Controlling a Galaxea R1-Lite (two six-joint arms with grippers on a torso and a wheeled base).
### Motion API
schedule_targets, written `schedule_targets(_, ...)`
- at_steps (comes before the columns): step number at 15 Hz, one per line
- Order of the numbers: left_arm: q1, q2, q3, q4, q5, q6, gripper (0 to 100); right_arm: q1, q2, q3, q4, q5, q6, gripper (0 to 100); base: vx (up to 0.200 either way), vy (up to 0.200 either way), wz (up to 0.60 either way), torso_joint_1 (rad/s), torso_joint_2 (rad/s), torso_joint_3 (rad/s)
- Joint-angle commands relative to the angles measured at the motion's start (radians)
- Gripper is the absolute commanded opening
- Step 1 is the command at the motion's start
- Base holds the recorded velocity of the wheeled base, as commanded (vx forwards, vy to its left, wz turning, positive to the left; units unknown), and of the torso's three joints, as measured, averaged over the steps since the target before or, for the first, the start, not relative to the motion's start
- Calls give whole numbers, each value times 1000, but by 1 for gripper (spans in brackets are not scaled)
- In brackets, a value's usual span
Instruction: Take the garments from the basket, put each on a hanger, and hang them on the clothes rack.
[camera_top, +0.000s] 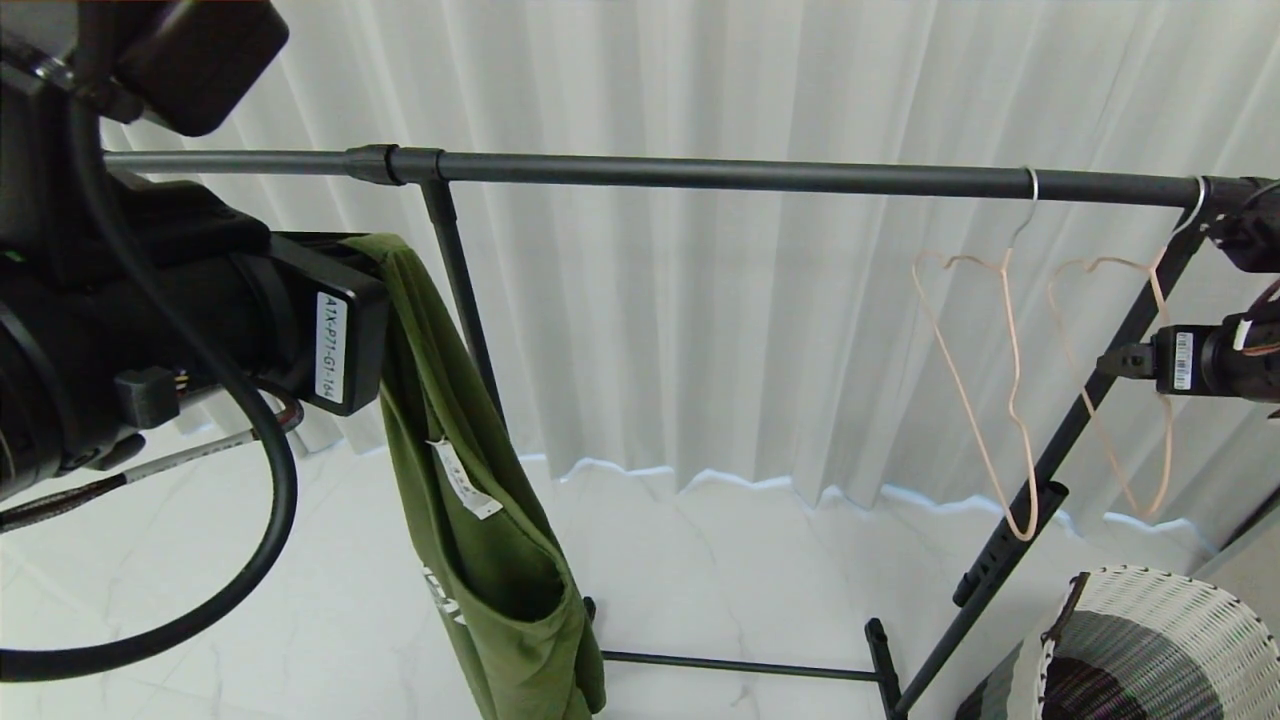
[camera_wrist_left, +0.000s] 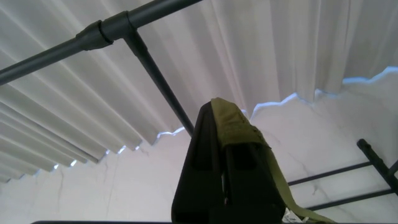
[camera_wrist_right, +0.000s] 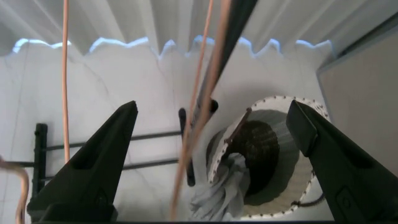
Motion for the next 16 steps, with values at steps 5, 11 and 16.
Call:
schedule_targets(5,0,3,0,0,0,0,0,13,74,-50,65,4,17,100,0,0,0,0,0,0)
schedule_targets(11,0,3,0,0,0,3,0,12,80,-47,66,2,51,0,0,0,0,0,0,0)
schedule_targets(16,0,1,-1,0,0,3,0,12,79,-47,66,2,51,0,0,0,0,0,0,0)
